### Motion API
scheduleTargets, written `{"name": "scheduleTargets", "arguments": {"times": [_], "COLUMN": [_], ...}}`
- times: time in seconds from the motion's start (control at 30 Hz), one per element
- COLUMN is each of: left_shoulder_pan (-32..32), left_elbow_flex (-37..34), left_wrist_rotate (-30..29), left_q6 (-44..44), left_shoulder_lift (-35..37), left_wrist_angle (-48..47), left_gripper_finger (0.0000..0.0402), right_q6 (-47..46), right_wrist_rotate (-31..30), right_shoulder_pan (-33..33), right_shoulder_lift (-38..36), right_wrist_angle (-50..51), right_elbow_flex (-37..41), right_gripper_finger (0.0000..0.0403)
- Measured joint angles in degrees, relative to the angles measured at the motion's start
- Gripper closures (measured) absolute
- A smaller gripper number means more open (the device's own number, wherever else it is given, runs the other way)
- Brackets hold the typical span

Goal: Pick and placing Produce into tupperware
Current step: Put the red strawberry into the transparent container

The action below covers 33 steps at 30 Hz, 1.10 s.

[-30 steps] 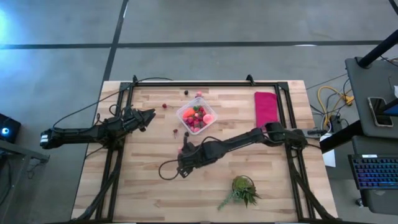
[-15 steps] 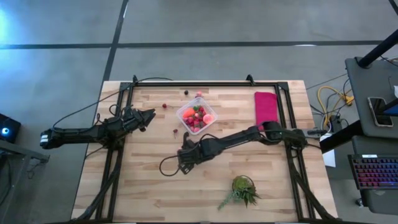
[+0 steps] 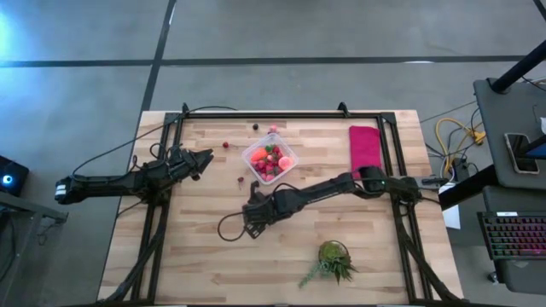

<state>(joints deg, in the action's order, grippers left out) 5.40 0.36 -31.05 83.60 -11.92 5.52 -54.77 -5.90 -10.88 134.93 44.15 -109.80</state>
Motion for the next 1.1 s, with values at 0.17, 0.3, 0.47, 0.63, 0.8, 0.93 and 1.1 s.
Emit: {"name": "scheduleTargets", "arguments": {"times": [0.17,0.3,0.47,0.63,0.8,0.93,1.1], "left_shoulder_pan": [0.0,0.0,0.0,0.0,0.0,0.0,0.0], "left_elbow_flex": [0.0,0.0,0.0,0.0,0.0,0.0,0.0], "left_wrist_rotate": [0.0,0.0,0.0,0.0,0.0,0.0,0.0], "left_q6": [0.0,0.0,0.0,0.0,0.0,0.0,0.0], "left_shoulder_lift": [0.0,0.0,0.0,0.0,0.0,0.0,0.0], "left_wrist_angle": [0.0,0.0,0.0,0.0,0.0,0.0,0.0], "left_gripper_finger": [0.0146,0.0146,0.0146,0.0146,0.0146,0.0146,0.0146], "right_q6": [1.7,2.8,3.8,5.0,5.8,6.0,6.2], "right_wrist_rotate": [0.5,0.7,0.9,1.4,1.4,1.6,2.2], "right_shoulder_pan": [0.5,0.6,0.5,0.5,0.6,0.5,0.5], "right_shoulder_lift": [0.0,-0.1,-0.1,-0.1,-0.1,-0.2,-0.2], "right_wrist_angle": [0.0,0.1,0.4,1.8,2.2,2.2,2.4], "right_elbow_flex": [0.0,0.0,0.0,0.0,0.0,0.0,-0.3], "right_gripper_finger": [0.0180,0.0191,0.0201,0.0211,0.0222,0.0229,0.0237]}}
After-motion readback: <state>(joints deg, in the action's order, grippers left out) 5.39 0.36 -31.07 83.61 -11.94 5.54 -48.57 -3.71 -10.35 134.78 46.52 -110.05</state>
